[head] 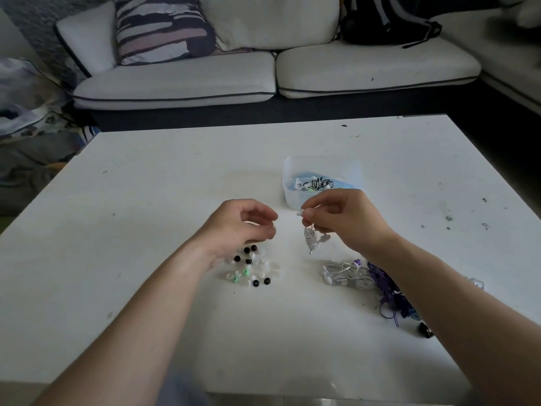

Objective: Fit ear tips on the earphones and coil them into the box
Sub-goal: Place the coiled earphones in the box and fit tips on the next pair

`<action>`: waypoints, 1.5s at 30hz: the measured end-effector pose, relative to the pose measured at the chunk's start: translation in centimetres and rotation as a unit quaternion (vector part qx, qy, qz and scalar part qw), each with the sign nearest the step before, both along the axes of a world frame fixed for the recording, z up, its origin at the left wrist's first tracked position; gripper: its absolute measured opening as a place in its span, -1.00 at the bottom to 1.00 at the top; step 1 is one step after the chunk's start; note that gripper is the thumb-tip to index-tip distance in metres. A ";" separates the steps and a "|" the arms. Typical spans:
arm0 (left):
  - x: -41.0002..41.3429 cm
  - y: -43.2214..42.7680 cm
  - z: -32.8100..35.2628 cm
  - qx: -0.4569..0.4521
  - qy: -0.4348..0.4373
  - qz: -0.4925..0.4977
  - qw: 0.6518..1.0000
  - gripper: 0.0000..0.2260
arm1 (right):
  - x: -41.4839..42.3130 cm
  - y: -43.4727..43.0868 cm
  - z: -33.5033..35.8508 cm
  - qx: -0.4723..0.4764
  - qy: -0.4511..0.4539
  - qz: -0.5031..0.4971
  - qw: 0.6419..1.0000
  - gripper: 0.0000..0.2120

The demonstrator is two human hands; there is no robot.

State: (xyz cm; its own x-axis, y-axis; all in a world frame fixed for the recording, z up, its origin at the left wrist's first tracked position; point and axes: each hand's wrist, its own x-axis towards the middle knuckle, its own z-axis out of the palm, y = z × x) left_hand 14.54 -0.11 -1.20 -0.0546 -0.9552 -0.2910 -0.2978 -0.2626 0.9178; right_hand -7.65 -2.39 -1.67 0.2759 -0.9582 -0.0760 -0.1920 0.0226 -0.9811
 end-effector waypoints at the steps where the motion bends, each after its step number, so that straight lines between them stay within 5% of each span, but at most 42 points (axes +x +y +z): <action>1: -0.3 0.1 0.2 0.005 0.047 0.000 0.999 -0.79 | 0.1 0.1 0.1 0.007 -0.025 0.000 1.000 -0.98; 5: -1.2 0.1 1.0 0.020 0.223 0.025 0.974 -0.79 | 0.6 0.5 0.5 0.026 -0.085 0.007 0.996 -0.94; 11: -1.8 0.6 1.7 0.015 0.298 0.036 0.954 -0.78 | 0.9 1.0 1.3 0.022 -0.140 0.025 0.990 -0.95; 45: -2.4 0.8 1.4 0.014 0.299 0.018 0.954 -0.82 | 0.2 1.1 1.8 0.025 -0.123 0.086 0.988 -0.90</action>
State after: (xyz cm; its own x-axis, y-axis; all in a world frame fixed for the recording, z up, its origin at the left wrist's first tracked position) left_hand 12.18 0.71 0.18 -0.1852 -0.9522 -0.2429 0.2873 -0.2888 0.9133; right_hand -7.46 -1.30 0.14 0.4509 -0.8920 -0.0324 0.0467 0.0598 -0.9971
